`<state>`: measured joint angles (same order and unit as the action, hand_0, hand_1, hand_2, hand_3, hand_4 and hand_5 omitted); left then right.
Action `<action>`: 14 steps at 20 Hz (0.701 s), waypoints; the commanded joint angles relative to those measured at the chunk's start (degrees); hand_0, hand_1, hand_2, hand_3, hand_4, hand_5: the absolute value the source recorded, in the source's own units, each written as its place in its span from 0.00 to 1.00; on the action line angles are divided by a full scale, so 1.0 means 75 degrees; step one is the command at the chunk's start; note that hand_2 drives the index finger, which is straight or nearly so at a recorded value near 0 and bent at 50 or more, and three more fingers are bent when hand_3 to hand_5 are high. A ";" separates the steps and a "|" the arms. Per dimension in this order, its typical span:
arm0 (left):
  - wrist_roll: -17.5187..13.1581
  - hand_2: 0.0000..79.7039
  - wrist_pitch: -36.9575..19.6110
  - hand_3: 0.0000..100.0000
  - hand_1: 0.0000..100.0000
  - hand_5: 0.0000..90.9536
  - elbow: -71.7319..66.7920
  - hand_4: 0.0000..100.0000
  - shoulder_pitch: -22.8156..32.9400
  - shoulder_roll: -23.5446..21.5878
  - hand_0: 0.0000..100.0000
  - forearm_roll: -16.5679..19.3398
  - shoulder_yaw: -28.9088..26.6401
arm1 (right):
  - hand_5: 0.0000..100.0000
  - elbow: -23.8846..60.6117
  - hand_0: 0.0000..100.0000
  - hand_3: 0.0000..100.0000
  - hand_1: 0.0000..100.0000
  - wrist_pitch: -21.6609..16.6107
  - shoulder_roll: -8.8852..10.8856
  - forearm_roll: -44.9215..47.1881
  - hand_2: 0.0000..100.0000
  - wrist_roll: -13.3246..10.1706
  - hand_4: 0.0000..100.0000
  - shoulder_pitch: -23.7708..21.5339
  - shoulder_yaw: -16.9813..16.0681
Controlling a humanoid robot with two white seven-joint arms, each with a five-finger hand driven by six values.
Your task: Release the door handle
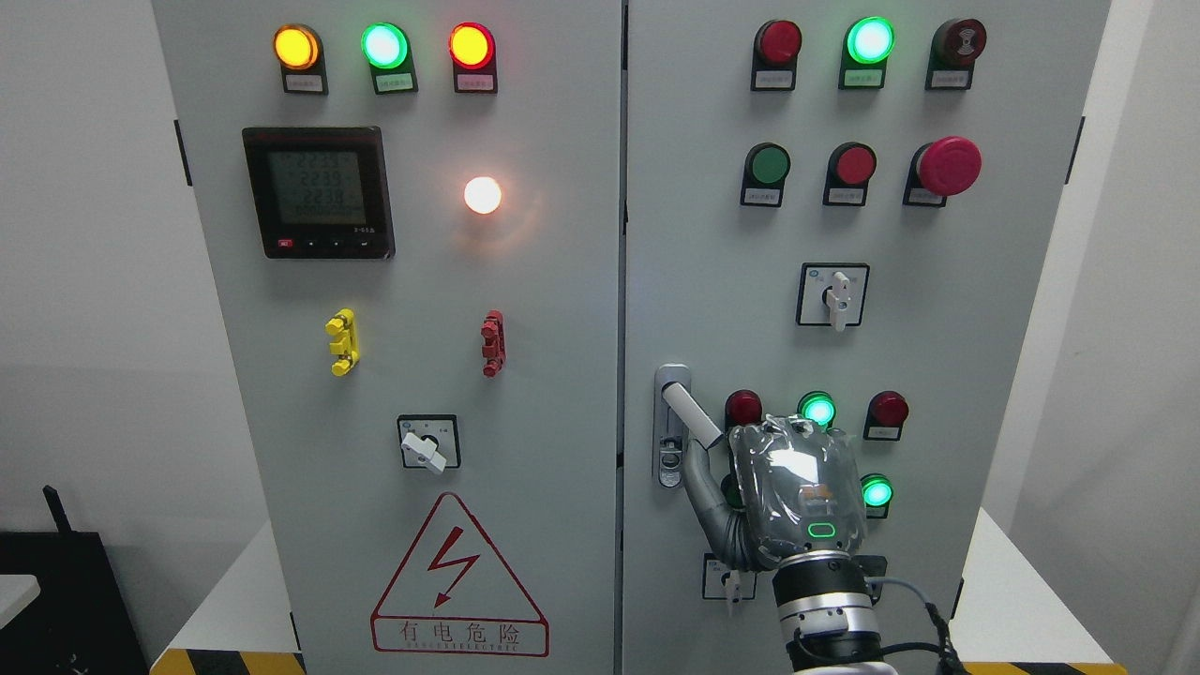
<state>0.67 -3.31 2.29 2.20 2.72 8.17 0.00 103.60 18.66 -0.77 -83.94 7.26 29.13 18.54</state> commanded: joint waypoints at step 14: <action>0.0004 0.00 -0.0027 0.00 0.39 0.00 0.0000 0.00 0.0000 0.0000 0.12 0.0000 0.0187 | 0.97 0.0003 0.64 1.00 0.00 0.0019 -0.0155 0.0001 1.00 0.0005 0.92 -0.0005 -0.0034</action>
<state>0.67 -3.51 2.29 2.20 2.72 8.17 0.00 103.62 18.79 -0.22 -83.98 7.17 29.10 18.36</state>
